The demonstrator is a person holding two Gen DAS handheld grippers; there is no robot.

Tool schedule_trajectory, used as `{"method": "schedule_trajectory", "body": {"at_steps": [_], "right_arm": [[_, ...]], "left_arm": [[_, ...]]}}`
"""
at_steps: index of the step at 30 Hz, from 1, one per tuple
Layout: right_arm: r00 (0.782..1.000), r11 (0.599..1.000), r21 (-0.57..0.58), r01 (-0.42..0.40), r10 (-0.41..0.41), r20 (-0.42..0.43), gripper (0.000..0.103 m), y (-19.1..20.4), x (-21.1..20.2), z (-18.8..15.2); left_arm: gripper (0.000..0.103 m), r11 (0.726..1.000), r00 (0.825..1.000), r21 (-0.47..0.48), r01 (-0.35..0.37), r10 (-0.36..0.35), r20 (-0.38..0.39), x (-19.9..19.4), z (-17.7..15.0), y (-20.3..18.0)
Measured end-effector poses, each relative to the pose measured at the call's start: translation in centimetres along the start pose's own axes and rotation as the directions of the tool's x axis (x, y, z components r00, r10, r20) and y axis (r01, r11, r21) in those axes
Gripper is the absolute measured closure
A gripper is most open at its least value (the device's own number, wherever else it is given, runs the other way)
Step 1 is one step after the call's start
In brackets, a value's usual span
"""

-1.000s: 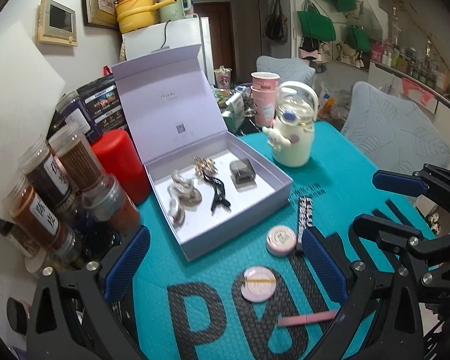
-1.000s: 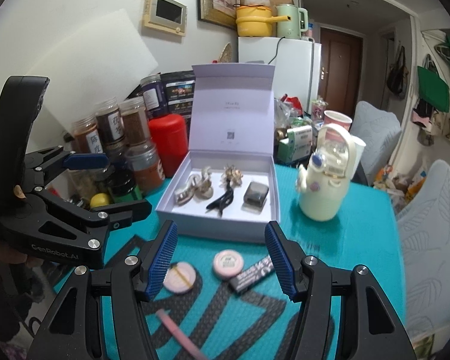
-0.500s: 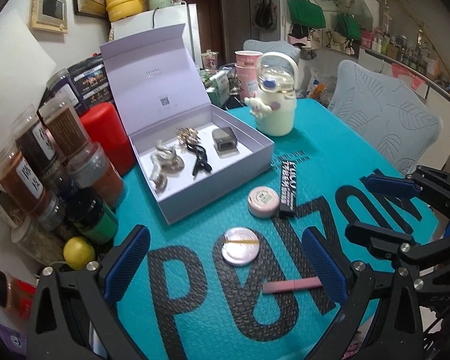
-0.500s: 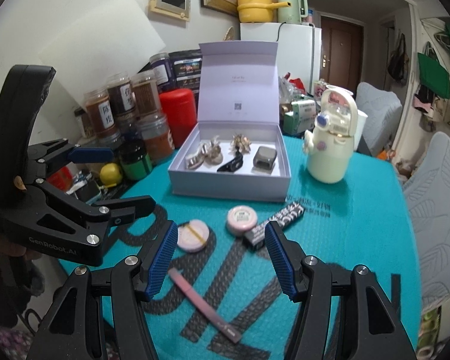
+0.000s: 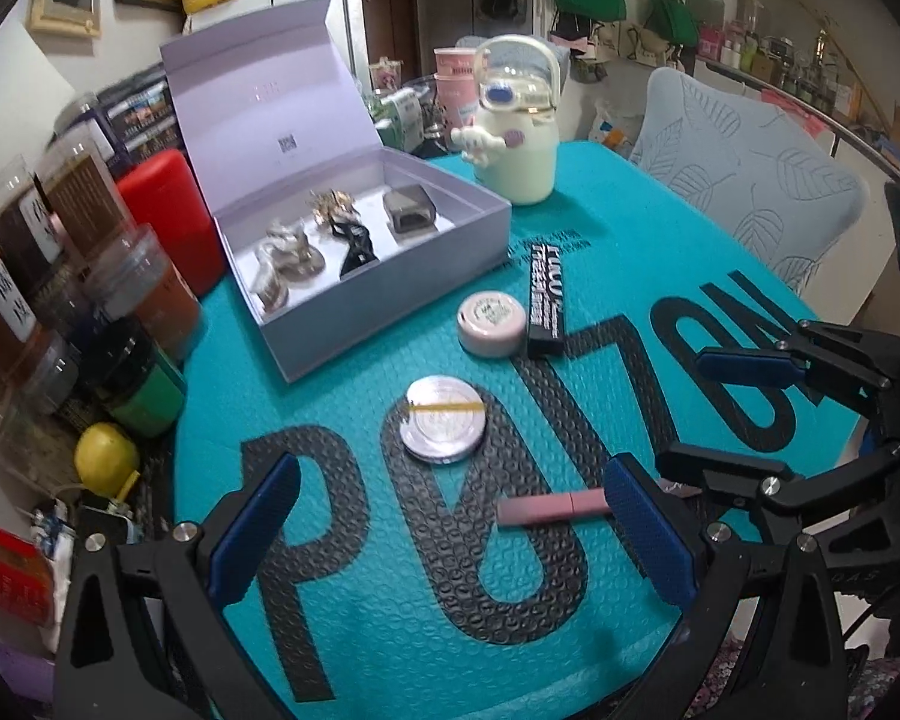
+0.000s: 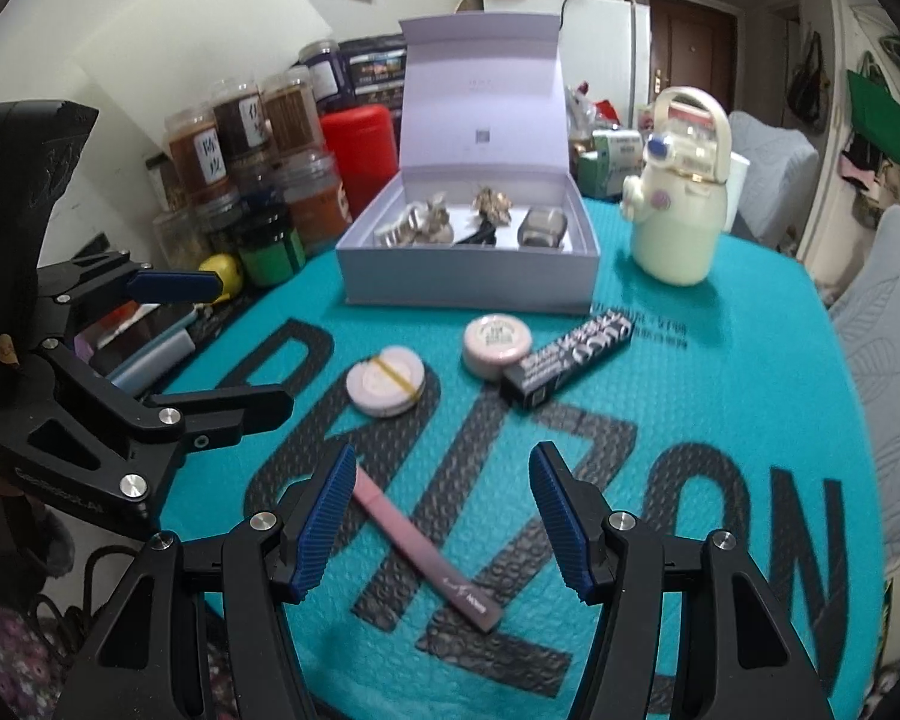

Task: Organize rigid objects
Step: 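Grasp the round white compact with left tool while right tool grasps the pink lipstick tube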

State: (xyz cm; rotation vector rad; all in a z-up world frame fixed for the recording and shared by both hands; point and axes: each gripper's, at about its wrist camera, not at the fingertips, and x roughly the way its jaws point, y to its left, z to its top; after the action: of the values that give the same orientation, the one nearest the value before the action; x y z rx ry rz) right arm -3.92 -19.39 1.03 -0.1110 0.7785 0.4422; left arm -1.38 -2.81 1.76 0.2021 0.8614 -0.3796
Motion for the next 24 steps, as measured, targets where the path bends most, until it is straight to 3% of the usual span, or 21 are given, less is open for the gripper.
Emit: {"method": "schedule_trajectory", "body": {"at_steps": [15,24], "right_arm": [[0.991,0.998,-0.044,-0.047,0.042,-0.125,0.048,0.1,4.2,-2.9],[0.982,0.992,-0.088,-0.089,0.072,-0.175,0.069,0.7,6.0,-3.1]], "left_arm": [[0.0,0.997,0.996,-0.053,0.053,-0.057,-0.066,3.7,-1.4,1.3],[0.0,0.995,0.992,-0.064,0.08,-0.086,-0.094,5.5,-1.1,1.9]]}}
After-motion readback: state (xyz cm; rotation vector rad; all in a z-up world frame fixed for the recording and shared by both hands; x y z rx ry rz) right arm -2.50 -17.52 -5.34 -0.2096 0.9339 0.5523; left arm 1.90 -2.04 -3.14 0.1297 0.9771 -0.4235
